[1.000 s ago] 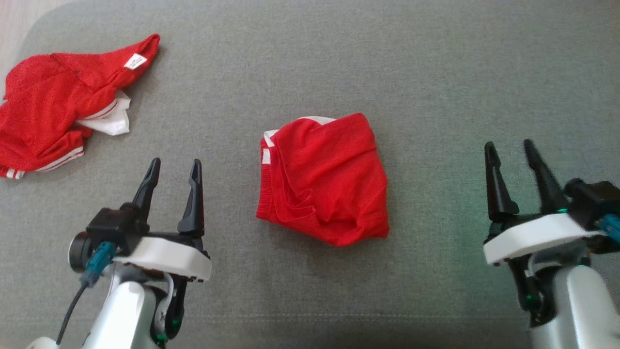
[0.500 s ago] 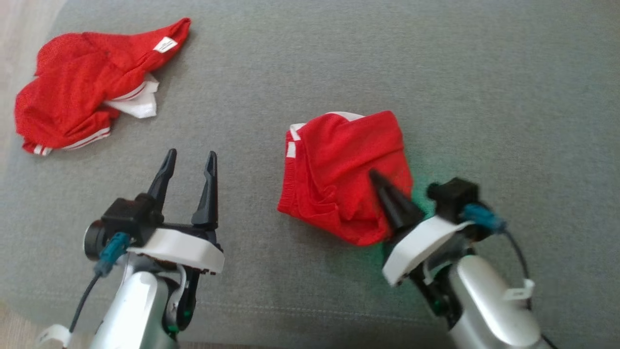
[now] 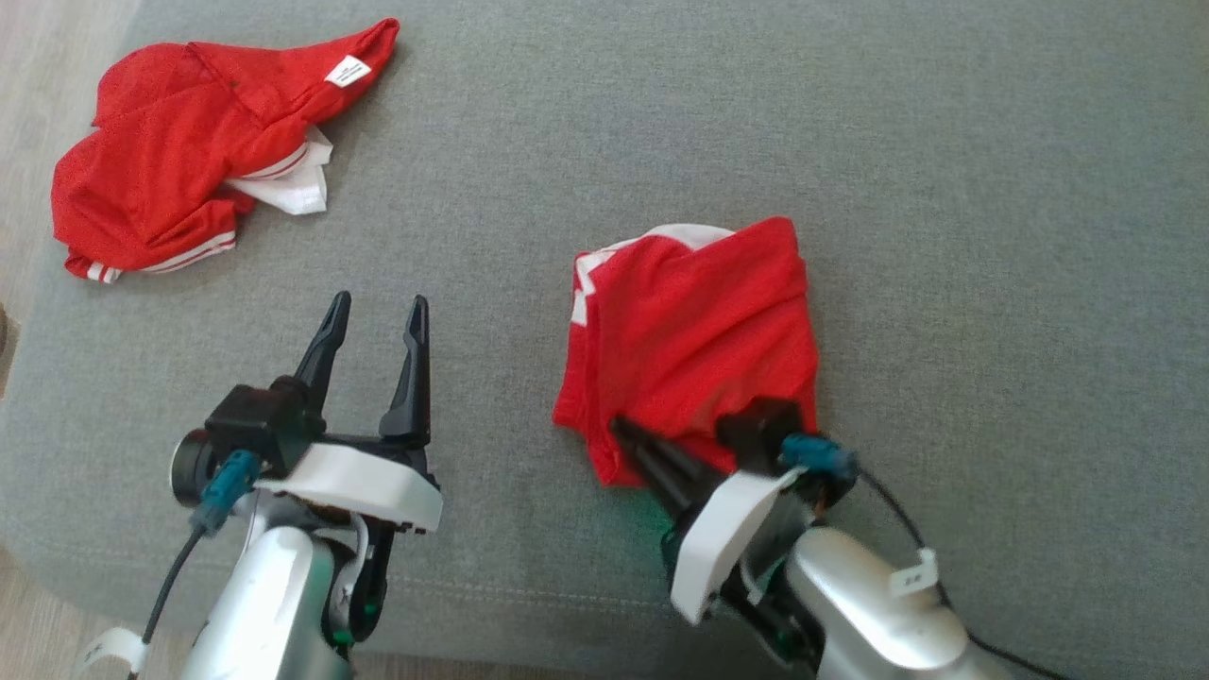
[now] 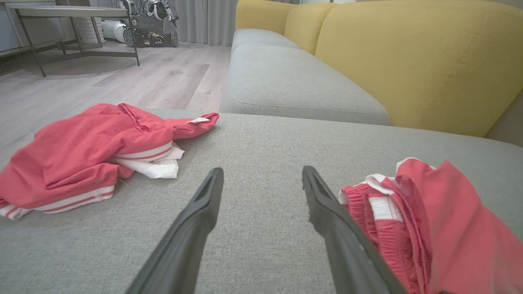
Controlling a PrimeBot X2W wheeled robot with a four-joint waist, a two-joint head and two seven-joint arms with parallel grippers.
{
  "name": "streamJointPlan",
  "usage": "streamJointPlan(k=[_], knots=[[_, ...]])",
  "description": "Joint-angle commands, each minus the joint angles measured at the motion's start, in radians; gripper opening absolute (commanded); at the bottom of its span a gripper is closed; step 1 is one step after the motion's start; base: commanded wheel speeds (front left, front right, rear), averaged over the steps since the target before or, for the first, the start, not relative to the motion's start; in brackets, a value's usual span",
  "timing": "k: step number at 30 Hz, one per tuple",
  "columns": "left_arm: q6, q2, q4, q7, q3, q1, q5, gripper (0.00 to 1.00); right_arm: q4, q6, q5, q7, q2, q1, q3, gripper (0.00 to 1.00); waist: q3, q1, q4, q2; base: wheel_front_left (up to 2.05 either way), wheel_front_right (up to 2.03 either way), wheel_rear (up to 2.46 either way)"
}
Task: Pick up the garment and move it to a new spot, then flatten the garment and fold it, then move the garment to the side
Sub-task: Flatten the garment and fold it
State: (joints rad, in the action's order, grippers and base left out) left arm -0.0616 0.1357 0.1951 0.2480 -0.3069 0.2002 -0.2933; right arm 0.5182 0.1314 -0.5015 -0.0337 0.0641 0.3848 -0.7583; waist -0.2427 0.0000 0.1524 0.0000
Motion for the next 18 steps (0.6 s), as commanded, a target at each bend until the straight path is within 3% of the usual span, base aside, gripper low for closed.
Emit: streamJointPlan(k=[1,9,15,16,17,18], knots=[[0.002,0.012,-0.029,0.01,0.035,0.041,-0.003,1.0,-0.018,-0.001,-0.013,-0.001,-0.014,0.014,-0.026,0.0,0.0,0.0,-0.001,0.0,0.0,0.0,0.0],[-0.001,0.016,-0.022,0.012,0.043,0.04,-0.004,1.0,-0.007,-0.001,-0.071,-0.05,-0.014,0.041,-0.065,0.0,0.011,0.0,-0.02,0.0,0.0,0.0,0.0],[-0.012,0.029,-0.024,0.012,0.053,0.016,-0.004,1.0,-0.114,-0.001,-0.04,-0.116,-0.004,0.038,0.08,0.03,0.05,0.0,-0.05,0.0,0.0,0.0,0.0],[-0.014,0.03,-0.026,0.012,0.054,0.012,-0.004,1.0,-0.134,-0.001,-0.026,-0.121,0.001,0.031,0.122,0.27,0.056,0.0,-0.055,0.0,0.0,0.0,0.0],[-0.016,0.033,-0.027,0.012,0.056,0.007,-0.005,1.0,-0.151,-0.001,-0.01,-0.12,0.007,0.02,0.168,0.67,0.062,0.0,-0.06,0.0,0.0,0.0,0.0],[-0.018,0.035,-0.029,0.012,0.058,0.001,-0.007,1.0,-0.167,-0.001,0.011,-0.116,0.013,0.008,0.218,1.0,0.068,0.0,-0.066,0.0,0.0,0.0,0.0]])
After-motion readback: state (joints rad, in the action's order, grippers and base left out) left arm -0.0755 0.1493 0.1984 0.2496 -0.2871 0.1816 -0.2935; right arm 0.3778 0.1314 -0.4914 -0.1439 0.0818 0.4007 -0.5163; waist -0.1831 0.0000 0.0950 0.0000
